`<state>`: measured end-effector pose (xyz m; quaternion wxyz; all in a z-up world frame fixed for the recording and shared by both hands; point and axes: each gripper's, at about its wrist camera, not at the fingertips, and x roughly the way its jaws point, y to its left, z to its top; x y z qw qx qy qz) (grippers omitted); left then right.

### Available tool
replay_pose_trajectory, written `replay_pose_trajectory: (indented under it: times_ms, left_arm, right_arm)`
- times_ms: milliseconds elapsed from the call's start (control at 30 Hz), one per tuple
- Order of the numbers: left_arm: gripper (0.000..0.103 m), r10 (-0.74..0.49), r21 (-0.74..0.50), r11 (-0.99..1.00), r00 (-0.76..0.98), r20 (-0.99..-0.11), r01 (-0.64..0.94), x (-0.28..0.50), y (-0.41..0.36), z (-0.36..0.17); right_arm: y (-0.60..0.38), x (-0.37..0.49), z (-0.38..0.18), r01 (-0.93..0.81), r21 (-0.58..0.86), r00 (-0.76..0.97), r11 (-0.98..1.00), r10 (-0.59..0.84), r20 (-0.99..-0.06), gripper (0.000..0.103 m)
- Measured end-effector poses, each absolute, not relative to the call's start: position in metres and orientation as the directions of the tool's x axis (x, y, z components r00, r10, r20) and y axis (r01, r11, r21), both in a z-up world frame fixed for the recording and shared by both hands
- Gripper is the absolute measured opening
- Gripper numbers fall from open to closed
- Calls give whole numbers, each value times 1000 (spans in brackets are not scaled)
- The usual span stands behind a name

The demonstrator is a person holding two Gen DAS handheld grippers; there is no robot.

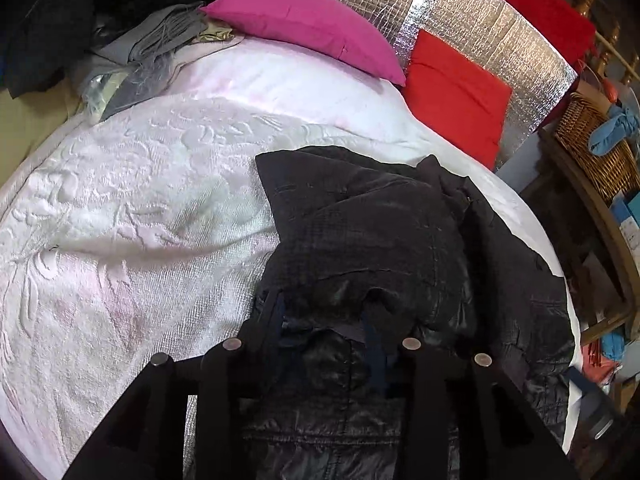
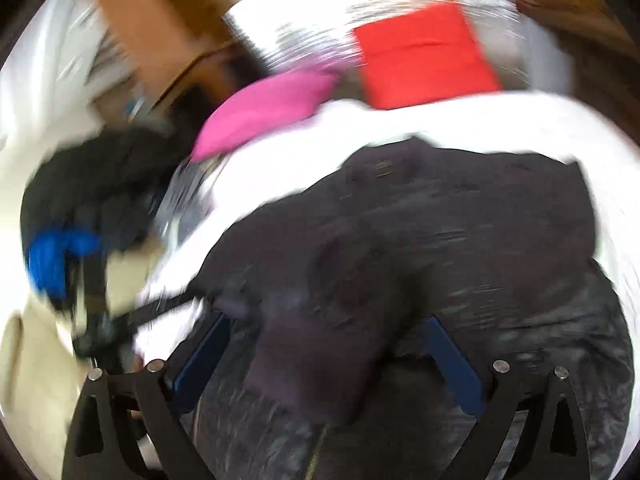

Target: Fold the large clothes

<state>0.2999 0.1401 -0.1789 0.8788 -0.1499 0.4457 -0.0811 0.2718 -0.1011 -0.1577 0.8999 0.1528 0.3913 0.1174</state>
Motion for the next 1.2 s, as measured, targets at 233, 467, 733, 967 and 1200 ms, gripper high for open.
replay_pose_trajectory:
  times_ms: [233,467,733,967,1200]
  left_arm:
    - [40,-293,-348,937,590,-752,23,296,145,-175]
    - [40,-302,-341,939,600,-741,52,291,145,-167]
    - [55,-399,-362,913,599,-694,188,277,142,-150]
    - [61,-448,-416,884,631,-633,211,280,150,-141]
    - [61,-364,-381,917,641,-676,119,296,147,-154]
  right_arm:
    - [-20,269,-201,-155,24,660,988,121,-742,100]
    - [-80,266,-176,28,46,717,999,13,-697,67]
    - [-239,263,-160,245,568,768,786,200,-608,76]
    - [-292,294,-190,274,659,743,700,280,-607,78]
    - [-304,327,-212,358,639,698,681,259,-668,75]
